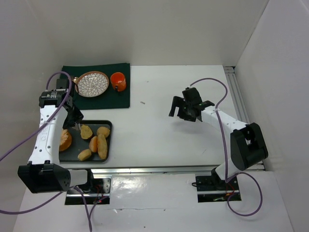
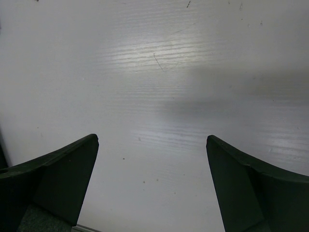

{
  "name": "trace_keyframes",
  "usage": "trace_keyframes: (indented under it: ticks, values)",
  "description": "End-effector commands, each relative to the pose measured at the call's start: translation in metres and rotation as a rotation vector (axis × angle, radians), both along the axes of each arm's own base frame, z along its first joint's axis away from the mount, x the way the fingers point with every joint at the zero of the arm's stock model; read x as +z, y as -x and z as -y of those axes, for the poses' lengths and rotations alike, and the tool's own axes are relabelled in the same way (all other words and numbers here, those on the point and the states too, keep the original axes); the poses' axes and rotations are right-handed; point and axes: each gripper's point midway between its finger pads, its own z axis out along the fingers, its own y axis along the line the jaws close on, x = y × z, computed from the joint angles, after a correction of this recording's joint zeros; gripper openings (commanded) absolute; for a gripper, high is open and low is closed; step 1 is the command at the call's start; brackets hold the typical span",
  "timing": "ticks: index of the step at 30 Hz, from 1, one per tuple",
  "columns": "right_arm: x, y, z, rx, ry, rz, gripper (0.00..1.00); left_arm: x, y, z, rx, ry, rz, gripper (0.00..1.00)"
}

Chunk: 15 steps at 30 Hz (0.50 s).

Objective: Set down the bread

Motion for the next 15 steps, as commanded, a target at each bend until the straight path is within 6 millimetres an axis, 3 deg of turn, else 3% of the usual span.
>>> trace_keyframes:
  ticks: [1,6,15]
  values:
    - [0.009,-0.010,-0.007,0.022,-0.002,0.028,1.00,0.013,-0.001,-0.004,-0.008,-0.024,0.064,0.58]
    - [0.006,-0.009,-0.004,0.017,0.013,0.011,1.00,0.014,0.005,-0.016,0.031,-0.080,0.056,0.59]
    - [0.002,-0.009,-0.006,0.023,0.012,-0.009,1.00,-0.019,0.023,-0.016,0.094,-0.066,0.004,0.58]
